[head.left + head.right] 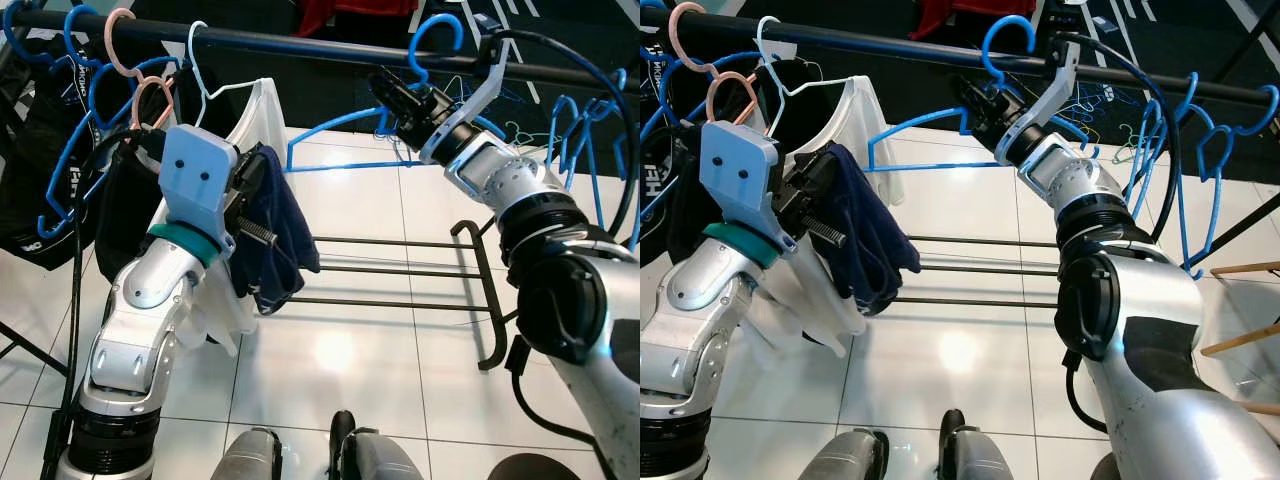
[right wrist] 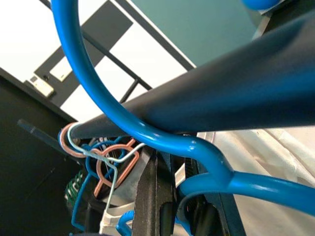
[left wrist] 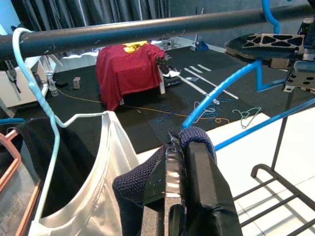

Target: Hang hanger

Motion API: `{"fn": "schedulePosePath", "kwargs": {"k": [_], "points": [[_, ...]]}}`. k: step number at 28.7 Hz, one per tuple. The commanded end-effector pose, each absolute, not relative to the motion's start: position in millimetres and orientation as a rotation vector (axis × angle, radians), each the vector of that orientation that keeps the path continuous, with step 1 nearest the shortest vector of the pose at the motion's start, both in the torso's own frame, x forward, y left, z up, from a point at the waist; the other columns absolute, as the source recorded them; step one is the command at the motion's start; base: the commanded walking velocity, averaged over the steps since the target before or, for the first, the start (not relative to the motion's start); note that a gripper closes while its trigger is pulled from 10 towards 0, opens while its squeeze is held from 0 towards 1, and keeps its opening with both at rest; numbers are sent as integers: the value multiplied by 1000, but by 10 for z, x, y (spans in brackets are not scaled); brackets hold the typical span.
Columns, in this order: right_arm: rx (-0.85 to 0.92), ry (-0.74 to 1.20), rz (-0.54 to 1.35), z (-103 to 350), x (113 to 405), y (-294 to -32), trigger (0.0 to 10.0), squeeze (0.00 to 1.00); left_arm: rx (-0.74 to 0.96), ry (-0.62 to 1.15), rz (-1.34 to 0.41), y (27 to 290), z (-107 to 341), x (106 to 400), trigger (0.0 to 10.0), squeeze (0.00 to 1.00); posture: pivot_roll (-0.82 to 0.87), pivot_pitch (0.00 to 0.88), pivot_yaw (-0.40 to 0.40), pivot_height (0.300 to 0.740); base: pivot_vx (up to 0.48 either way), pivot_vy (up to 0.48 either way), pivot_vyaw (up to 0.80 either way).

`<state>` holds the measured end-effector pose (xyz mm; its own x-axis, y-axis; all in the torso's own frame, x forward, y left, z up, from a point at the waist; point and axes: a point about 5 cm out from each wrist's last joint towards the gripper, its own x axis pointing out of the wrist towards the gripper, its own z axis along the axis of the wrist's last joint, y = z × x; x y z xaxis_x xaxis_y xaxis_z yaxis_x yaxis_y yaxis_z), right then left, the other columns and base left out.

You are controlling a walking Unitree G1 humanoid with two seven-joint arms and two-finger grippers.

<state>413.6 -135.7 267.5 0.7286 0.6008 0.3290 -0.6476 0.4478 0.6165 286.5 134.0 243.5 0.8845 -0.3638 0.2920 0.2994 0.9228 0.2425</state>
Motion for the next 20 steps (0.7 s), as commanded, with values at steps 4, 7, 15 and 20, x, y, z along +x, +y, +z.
{"fn": "schedulePosePath", "kwargs": {"k": [4,7,15,20], "points": [[843,-55,751,2577,4133,-1333,10000,0,206,-363,-365,1317,2498,2828,10000,0,279,106,14,740,0,0,0],[865,-35,750,2494,4124,-1278,10000,0,212,-362,-365,1333,2511,2826,10000,0,283,107,19,740,0,0,0],[913,-7,735,2360,4108,-1210,10000,0,222,-359,-364,1353,2517,2820,10000,0,287,109,23,740,0,0,0],[941,-4,721,2322,4105,-1209,10000,0,223,-358,-367,1349,2518,2822,10000,0,284,110,30,740,0,0,0]]}}
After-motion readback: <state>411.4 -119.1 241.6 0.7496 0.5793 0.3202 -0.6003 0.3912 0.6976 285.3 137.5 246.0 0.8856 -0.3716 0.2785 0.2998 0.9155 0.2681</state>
